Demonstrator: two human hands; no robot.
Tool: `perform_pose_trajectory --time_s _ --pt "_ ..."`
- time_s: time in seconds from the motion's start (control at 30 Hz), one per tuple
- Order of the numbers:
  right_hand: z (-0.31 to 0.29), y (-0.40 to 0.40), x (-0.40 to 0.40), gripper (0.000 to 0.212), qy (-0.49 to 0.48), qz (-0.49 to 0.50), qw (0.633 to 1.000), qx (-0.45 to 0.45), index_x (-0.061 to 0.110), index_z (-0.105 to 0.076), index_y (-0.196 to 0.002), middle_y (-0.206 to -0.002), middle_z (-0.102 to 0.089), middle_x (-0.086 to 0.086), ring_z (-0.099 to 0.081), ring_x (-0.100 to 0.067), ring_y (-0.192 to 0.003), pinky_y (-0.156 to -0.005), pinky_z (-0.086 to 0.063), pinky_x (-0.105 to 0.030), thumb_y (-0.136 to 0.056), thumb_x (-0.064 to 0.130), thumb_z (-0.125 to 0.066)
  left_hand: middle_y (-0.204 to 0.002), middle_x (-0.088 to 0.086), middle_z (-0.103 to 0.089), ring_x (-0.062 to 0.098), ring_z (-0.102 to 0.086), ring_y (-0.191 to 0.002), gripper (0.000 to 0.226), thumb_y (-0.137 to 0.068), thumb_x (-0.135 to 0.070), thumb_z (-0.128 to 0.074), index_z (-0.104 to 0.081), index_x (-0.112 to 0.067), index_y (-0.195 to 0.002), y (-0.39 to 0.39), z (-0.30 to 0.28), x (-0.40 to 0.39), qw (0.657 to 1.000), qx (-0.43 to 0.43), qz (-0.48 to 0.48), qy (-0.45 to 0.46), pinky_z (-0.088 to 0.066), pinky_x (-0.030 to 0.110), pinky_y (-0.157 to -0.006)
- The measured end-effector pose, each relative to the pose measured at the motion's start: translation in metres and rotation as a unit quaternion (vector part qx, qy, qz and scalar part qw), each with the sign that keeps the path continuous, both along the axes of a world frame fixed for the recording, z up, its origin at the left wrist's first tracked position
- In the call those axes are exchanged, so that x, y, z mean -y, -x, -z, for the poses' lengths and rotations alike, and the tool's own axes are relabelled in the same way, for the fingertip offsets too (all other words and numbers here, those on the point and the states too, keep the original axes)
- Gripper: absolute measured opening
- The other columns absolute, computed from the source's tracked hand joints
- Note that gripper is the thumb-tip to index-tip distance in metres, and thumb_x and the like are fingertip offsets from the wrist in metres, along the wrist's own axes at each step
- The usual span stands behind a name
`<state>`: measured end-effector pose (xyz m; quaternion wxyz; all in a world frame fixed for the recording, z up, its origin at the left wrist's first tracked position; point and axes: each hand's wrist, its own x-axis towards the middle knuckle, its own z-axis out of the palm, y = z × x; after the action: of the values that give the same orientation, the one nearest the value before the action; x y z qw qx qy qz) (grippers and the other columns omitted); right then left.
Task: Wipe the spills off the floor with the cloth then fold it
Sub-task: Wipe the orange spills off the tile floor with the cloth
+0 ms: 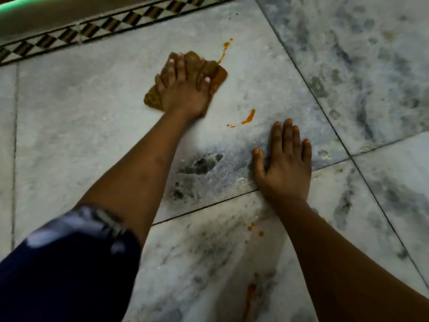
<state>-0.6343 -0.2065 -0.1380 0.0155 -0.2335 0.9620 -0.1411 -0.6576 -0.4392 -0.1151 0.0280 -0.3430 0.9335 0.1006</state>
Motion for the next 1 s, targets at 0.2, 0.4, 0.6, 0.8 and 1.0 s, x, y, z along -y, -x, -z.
perform_pose_trajectory --time_s 0.2,0.4,0.6,0.8,1.0 --pt "-0.001 -0.001 0.001 0.075 0.007 0.003 1.0 -0.005 0.011 -0.018 -0.15 -0.157 -0.014 -0.012 -0.012 -0.026 -0.145 -0.117 -0.002 -0.041 -0.088 0.052 -0.016 -0.16 0.003 0.007 0.021 0.009 -0.146 0.057 -0.099 -0.048 -0.02 -0.002 -0.031 -0.15 -0.045 0.002 -0.055 0.998 -0.005 0.062 0.024 0.011 0.048 -0.114" --pt "0.001 -0.001 0.001 0.075 0.0 0.009 1.0 -0.01 0.01 -0.02 -0.149 -0.157 -0.016 -0.012 -0.014 -0.025 -0.145 -0.116 -0.002 -0.041 -0.087 0.053 -0.015 -0.16 0.0 0.005 0.019 0.01 -0.146 0.054 -0.098 -0.05 -0.02 -0.008 -0.038 -0.149 -0.003 -0.001 -0.076 0.998 -0.006 0.032 -0.047 0.01 0.049 -0.114" --pt "0.003 0.001 0.002 0.077 -0.001 0.003 1.0 -0.006 0.007 -0.015 -0.15 -0.158 -0.012 -0.011 -0.009 -0.022 -0.146 -0.117 0.001 -0.037 -0.087 0.052 -0.015 -0.16 0.001 0.003 0.021 0.006 -0.147 0.054 -0.097 -0.053 -0.024 -0.01 -0.041 -0.148 -0.005 0.002 -0.093 0.984 -0.013 0.179 0.016 0.009 0.05 -0.114" --pt "0.003 0.0 0.001 0.076 0.004 0.002 1.0 -0.003 0.006 -0.012 -0.15 -0.158 -0.01 -0.012 -0.007 -0.022 -0.146 -0.116 0.002 -0.035 -0.089 0.051 -0.016 -0.16 0.001 0.006 0.023 0.008 -0.146 0.056 -0.098 -0.049 -0.023 -0.011 -0.032 -0.15 0.021 -0.002 -0.083 0.991 0.01 0.135 0.004 0.009 0.054 -0.114" --pt "0.0 0.002 0.0 0.075 0.026 -0.001 1.0 -0.001 0.005 -0.015 -0.149 -0.157 -0.013 -0.013 -0.011 -0.023 -0.145 -0.116 0.001 -0.036 -0.089 0.05 -0.016 -0.16 0.003 0.005 0.022 0.007 -0.146 0.057 -0.097 -0.051 -0.02 -0.005 -0.035 -0.15 -0.014 -0.002 -0.077 0.979 0.01 0.204 0.022 0.008 0.048 -0.114"
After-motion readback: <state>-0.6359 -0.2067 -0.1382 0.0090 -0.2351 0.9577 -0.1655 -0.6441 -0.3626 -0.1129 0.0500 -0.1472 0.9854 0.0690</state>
